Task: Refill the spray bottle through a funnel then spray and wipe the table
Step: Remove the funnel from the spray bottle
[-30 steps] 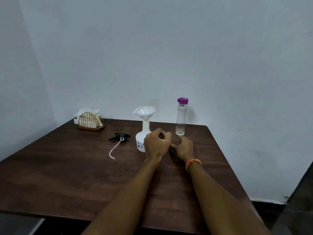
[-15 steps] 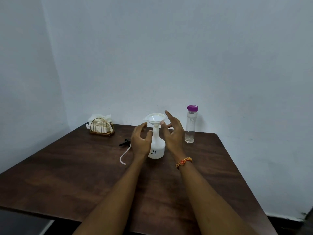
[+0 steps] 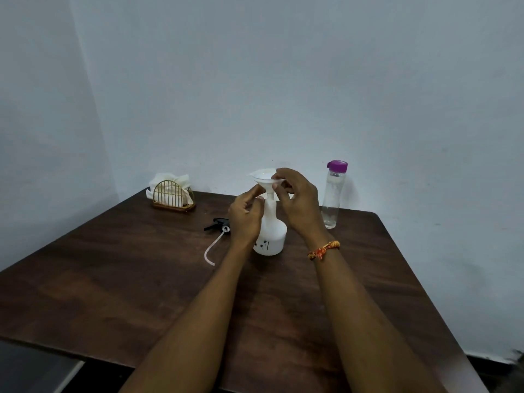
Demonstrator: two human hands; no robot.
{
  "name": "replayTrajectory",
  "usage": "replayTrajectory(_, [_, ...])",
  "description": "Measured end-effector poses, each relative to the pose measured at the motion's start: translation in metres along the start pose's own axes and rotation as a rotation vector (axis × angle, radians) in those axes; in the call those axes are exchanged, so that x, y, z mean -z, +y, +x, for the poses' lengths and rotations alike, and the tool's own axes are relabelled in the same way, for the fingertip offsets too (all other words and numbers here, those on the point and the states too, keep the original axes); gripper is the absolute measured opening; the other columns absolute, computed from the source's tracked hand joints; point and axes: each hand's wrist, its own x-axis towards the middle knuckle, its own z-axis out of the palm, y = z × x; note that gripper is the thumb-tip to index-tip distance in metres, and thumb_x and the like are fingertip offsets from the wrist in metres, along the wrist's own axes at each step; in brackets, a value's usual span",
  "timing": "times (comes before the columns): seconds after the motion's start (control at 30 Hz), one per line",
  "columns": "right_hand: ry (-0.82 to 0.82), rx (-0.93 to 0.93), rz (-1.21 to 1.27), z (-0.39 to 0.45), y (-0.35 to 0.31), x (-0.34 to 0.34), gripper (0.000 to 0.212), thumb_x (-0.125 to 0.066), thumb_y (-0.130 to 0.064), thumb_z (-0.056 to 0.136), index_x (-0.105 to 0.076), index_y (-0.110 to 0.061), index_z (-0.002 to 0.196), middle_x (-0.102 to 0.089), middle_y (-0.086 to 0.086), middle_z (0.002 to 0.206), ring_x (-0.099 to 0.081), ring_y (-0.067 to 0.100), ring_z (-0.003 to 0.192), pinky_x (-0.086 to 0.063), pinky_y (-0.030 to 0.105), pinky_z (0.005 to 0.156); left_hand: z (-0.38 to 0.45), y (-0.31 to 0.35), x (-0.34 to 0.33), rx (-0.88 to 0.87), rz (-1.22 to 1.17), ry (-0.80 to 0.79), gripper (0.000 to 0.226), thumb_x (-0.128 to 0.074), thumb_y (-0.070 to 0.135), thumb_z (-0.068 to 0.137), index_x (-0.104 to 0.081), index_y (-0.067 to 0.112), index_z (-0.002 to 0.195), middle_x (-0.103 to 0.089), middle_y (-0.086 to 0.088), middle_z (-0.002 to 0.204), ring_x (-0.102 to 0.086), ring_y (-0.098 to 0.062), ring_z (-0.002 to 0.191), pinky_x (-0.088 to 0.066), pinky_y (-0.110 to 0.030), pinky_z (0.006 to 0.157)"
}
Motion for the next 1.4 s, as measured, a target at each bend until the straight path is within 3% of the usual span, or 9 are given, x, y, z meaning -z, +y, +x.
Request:
replayTrajectory(0.17, [-0.026,0.083,-0.076,0.004,-0.005,0.008,0.017,-0.063,-0.004,0.102,-0.071,-0.009,0.116,-0.072,0.002,0.116,-0.067,0.014,0.094,-0.051,0.013,0.08,0.001,-0.003,0.001,-0.014,0.013,-0.023,0.049,-0.053,0.018,0.088,-0.074,0.028,0.131,-0.076,0.0,0.119,-0.072,-0.019,0.109,-0.059,-0.054,0.094])
replayTrajectory(0.33, [-0.005,0.14,-0.098,0.002,-0.007,0.013,0.017,-0.063,-0.002,0.102,-0.072,-0.007,0.115,-0.071,0.004,0.113,-0.064,0.013,0.094,-0.051,0.018,0.083,0.001,0.0,-0.002,-0.049,0.019,-0.039,0.055,-0.048,0.017,0.088,-0.07,0.049,0.128,-0.071,0.0,0.123,-0.069,-0.027,0.11,-0.058,-0.056,0.095])
replayTrajectory(0.4, [0.001,0.136,-0.106,0.001,-0.007,0.015,0.016,-0.064,-0.001,0.101,-0.072,-0.007,0.114,-0.07,0.005,0.112,-0.064,0.014,0.093,-0.05,0.017,0.082,0.002,-0.002,-0.003,-0.046,0.028,-0.036,0.057,-0.048,0.013,0.089,-0.069,0.049,0.129,-0.07,0.001,0.122,-0.068,-0.029,0.109,-0.058,-0.055,0.094])
replayTrajectory(0.5, [0.021,0.132,-0.118,0.001,-0.009,0.018,0.015,-0.064,-0.001,0.102,-0.071,-0.006,0.114,-0.07,0.006,0.112,-0.062,0.014,0.092,-0.046,0.011,0.081,0.001,-0.002,-0.002,-0.025,0.035,-0.039,0.052,-0.056,0.017,0.087,-0.069,0.053,0.122,-0.071,0.009,0.128,-0.068,-0.021,0.117,-0.058,-0.046,0.099])
replayTrajectory(0.57, [0.026,0.127,-0.117,0.0,-0.009,0.019,0.015,-0.063,-0.002,0.102,-0.07,-0.005,0.115,-0.069,0.006,0.112,-0.06,0.01,0.09,-0.045,0.01,0.08,0.001,-0.007,-0.001,0.005,0.088,-0.062,0.044,-0.065,0.029,0.084,-0.071,0.044,0.125,-0.07,0.01,0.133,-0.063,-0.014,0.128,-0.055,-0.038,0.105])
replayTrajectory(0.7, [0.01,0.1,-0.1,-0.006,-0.007,0.018,0.014,-0.063,-0.005,0.104,-0.07,-0.006,0.116,-0.069,0.004,0.112,-0.058,0.008,0.089,-0.052,0.022,0.078,-0.001,-0.019,0.0,0.011,0.239,-0.093,0.056,-0.071,0.047,0.08,-0.069,0.032,0.135,-0.069,0.009,0.134,-0.059,-0.01,0.13,-0.053,-0.043,0.107])
replayTrajectory(0.9, [0.022,0.091,-0.084,-0.01,-0.009,0.017,0.012,-0.062,-0.006,0.105,-0.069,-0.006,0.115,-0.069,0.005,0.11,-0.062,0.014,0.09,-0.054,0.03,0.078,0.001,-0.025,-0.003,-0.014,0.285,-0.098,0.052,-0.071,0.049,0.083,-0.072,0.031,0.132,-0.071,0.005,0.124,-0.062,-0.012,0.12,-0.055,-0.045,0.101])
replayTrajectory(1.23, [0.079,0.087,-0.069,-0.013,-0.003,0.015,0.013,-0.064,-0.006,0.104,-0.07,-0.005,0.115,-0.07,0.005,0.11,-0.062,0.012,0.09,-0.055,0.029,0.079,-0.001,-0.023,-0.001,0.005,0.246,-0.092,0.044,-0.077,0.036,0.086,-0.073,0.031,0.13,-0.07,0.004,0.128,-0.062,-0.009,0.122,-0.054,-0.041,0.104])
replayTrajectory(1.4, [0.152,0.15,-0.083,-0.015,-0.018,0.009,0.011,-0.064,-0.002,0.103,-0.07,-0.005,0.111,-0.069,0.006,0.109,-0.062,0.01,0.09,-0.051,0.016,0.079,0.002,-0.002,0.007,0.006,-0.084,0.068,0.026,-0.066,0.018,0.093,-0.079,0.024,0.115,-0.079,0.005,0.115,-0.069,-0.012,0.118,-0.056,-0.04,0.104])
